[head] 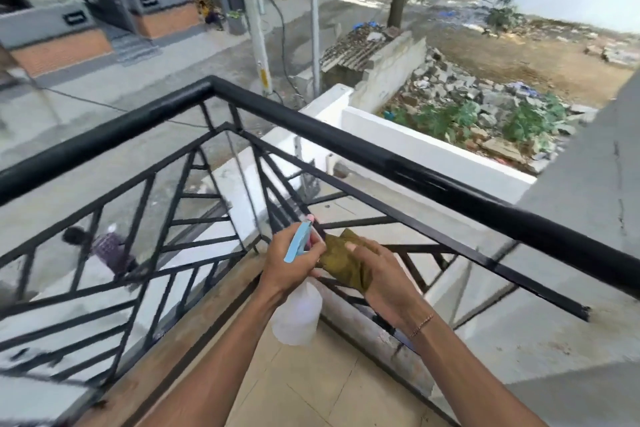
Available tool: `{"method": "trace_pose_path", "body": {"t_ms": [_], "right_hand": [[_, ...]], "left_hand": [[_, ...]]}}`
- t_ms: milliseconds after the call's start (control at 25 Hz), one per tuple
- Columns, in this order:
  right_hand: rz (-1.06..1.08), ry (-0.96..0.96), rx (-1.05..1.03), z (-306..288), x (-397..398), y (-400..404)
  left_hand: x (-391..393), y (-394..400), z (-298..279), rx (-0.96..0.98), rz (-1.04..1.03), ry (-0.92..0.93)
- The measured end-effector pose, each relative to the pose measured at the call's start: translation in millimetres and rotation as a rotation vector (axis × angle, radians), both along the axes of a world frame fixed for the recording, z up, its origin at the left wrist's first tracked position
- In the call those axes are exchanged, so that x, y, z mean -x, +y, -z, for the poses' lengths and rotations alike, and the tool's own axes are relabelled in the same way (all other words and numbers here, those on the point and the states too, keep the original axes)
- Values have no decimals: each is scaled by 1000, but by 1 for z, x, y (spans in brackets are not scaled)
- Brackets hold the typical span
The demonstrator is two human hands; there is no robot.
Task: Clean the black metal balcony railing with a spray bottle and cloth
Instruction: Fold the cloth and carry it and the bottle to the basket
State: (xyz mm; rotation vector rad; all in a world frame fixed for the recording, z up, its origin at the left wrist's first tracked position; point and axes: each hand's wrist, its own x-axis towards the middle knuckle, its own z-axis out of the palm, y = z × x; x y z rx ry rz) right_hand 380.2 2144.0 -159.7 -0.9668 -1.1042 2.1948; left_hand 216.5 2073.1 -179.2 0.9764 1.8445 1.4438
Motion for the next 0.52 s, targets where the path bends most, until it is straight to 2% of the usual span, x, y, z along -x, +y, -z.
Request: {"method": "trace_pose_path", "body": {"t_ms": [160, 240, 440, 520], "right_hand": [[-252, 146, 133, -18, 71, -27], [-309, 121, 196, -20, 112, -45], [-575, 74, 141, -18, 210, -106], [-697, 20, 30, -19, 246, -135]], "left_hand": [[58, -52, -5, -21, -153, -61], [93, -86, -7, -40, -240, -90], [163, -184, -13, -57, -393, -119], [183, -227, -20, -79, -493, -113]]}}
